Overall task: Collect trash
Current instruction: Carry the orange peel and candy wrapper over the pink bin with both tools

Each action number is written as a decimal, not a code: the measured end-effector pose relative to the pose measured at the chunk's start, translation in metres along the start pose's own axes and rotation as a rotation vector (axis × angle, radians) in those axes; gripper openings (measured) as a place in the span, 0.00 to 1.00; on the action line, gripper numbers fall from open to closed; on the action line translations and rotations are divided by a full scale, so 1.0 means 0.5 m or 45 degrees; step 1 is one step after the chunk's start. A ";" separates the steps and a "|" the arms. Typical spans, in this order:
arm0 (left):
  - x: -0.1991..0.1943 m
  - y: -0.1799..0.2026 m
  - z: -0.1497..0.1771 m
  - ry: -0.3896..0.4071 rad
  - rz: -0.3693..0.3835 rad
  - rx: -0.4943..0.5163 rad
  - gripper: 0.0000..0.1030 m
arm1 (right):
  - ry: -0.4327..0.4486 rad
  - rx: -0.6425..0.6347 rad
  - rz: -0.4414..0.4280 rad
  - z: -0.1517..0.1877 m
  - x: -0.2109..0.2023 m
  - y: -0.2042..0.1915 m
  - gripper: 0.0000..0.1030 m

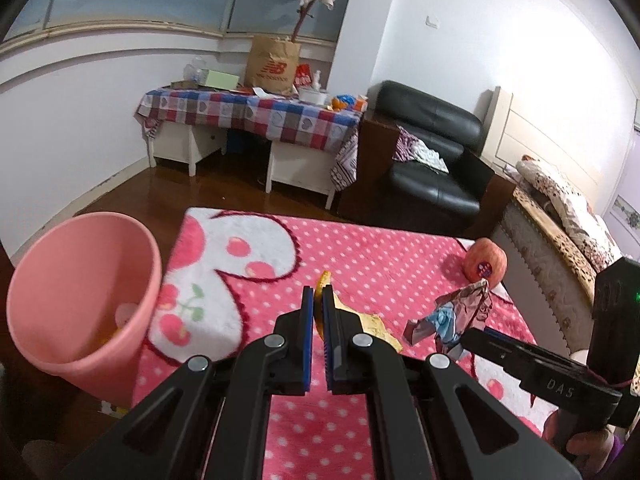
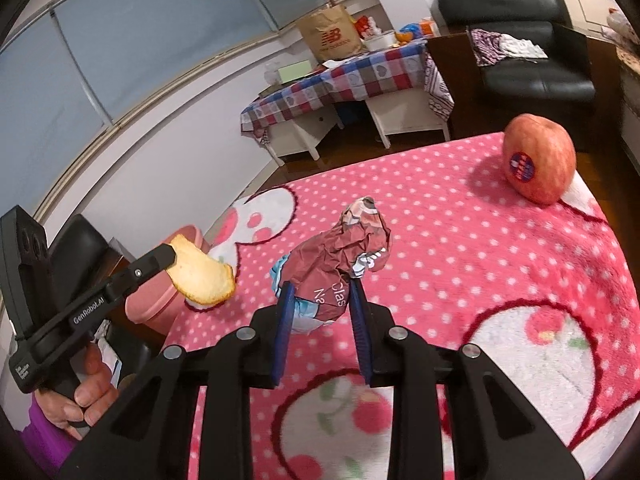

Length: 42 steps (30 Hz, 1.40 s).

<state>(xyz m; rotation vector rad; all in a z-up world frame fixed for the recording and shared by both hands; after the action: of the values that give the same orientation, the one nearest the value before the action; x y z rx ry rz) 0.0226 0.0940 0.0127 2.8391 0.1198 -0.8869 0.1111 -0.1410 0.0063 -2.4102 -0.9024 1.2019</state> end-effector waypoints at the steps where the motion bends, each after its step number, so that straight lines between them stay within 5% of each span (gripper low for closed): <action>1: -0.003 -0.003 -0.002 0.007 -0.006 -0.004 0.04 | -0.003 -0.012 -0.003 -0.001 0.004 -0.011 0.27; 19: -0.089 -0.163 -0.004 0.108 -0.180 -0.167 0.04 | -0.032 -0.195 -0.102 -0.025 0.067 -0.170 0.27; 29: -0.168 -0.281 -0.002 0.215 -0.398 -0.226 0.04 | -0.089 -0.327 -0.201 -0.036 0.131 -0.295 0.27; 42: -0.179 -0.380 0.050 0.158 -0.549 -0.268 0.04 | -0.172 -0.493 -0.233 -0.007 0.221 -0.429 0.27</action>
<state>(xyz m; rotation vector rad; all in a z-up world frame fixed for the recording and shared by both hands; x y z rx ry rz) -0.0883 0.2738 0.0184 2.7067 0.8147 -0.7120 0.0777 0.0936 0.0519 -2.4791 -1.4829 1.2242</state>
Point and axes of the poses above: each gripper's, at about its wrist camera, not at the fingertips, and x roughly the way its jaws point, y to its right, z to its underside, the point moved 3 cm from there along x, roughly the way its jaws point, and after that the axes turned 5 degrees about x, right-handed, at the moved point
